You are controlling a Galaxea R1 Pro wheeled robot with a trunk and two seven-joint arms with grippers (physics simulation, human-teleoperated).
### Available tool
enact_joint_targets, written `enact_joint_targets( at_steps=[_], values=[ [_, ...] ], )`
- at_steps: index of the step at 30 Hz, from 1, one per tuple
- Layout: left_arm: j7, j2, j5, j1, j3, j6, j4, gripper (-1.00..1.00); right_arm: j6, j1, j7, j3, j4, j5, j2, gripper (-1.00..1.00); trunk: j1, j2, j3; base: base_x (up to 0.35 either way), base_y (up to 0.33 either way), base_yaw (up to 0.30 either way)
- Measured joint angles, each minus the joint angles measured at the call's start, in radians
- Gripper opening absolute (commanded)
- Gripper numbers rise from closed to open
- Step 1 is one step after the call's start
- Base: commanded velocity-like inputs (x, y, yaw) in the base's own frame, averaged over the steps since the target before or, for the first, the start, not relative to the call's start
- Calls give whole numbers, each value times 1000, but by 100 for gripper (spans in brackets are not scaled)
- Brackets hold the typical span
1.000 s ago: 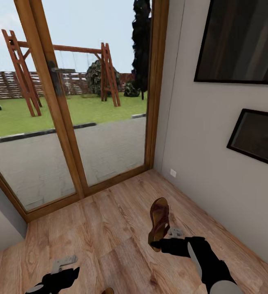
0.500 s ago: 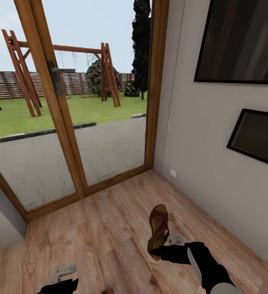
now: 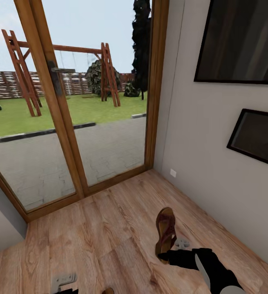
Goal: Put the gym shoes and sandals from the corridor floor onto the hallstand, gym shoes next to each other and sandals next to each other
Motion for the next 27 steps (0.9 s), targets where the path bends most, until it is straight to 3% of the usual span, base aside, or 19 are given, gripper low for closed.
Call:
enact_joint_targets(
  at_steps=[6, 7, 8, 10, 12, 13, 14, 15, 17, 18, 23, 27],
  values=[
    [0, 0, 0, 0, 0, -2, 16, 100, -47, 0, -1, -1, 34, -4, -34, -100, 0, 0, 0, 0, 0, 0],
    [0, 0, 0, 0, 0, -2, 16, 100, -355, 0, 0, 0, 180, -16, -87, -100, 0, 0, 0, 0, 0, 0],
    [0, 0, 0, 0, 0, -2, 15, 100, -544, 1, -4, -2, 297, -9, -161, -100, 0, 0, 0, 0, 0, 0],
    [0, 0, 0, 0, 0, -2, 16, 100, -845, -1, -5, -12, 326, -35, -176, -100, 0, 0, 0, 0, 0, 0],
    [0, 0, 0, 0, 0, -2, 16, 100, -895, 0, -5, -7, 363, -66, -208, -100, 0, 0, 0, 0, 0, 0],
    [0, 0, 0, 0, 0, -2, 15, 100, -922, 0, -6, -10, 383, -105, -225, -100, 0, 0, 0, 0, 0, 0],
    [0, 0, 0, 0, 0, -2, 15, 100, -967, 0, -6, -16, 411, -177, -246, -100, 0, 0, 0, 0, 0, 0],
    [0, 0, 0, 0, -1, -2, 15, 100, -1064, 0, -7, -23, 462, -302, -272, -100, 0, 0, 0, 0, 0, 0],
    [0, 0, 0, 0, -3, -2, 16, 100, -1116, 0, -6, 0, 484, -342, -279, -100, 0, 0, 0, 0, 0, 0],
    [0, 0, 0, 0, -4, -2, 16, 100, -1159, 0, -7, -10, 499, -383, -283, -100, 0, 0, 0, 0, 0, 0],
    [0, 0, 0, 0, -6, -2, 16, 100, -1292, 0, -7, -4, 525, -463, -289, -100, 0, 0, 0, 0, 0, 0],
    [0, 0, 0, 0, -6, -2, 16, 100, -1338, 0, -6, -3, 530, -481, -290, -100, 0, 0, 0, 0, 0, 0]
  ],
)
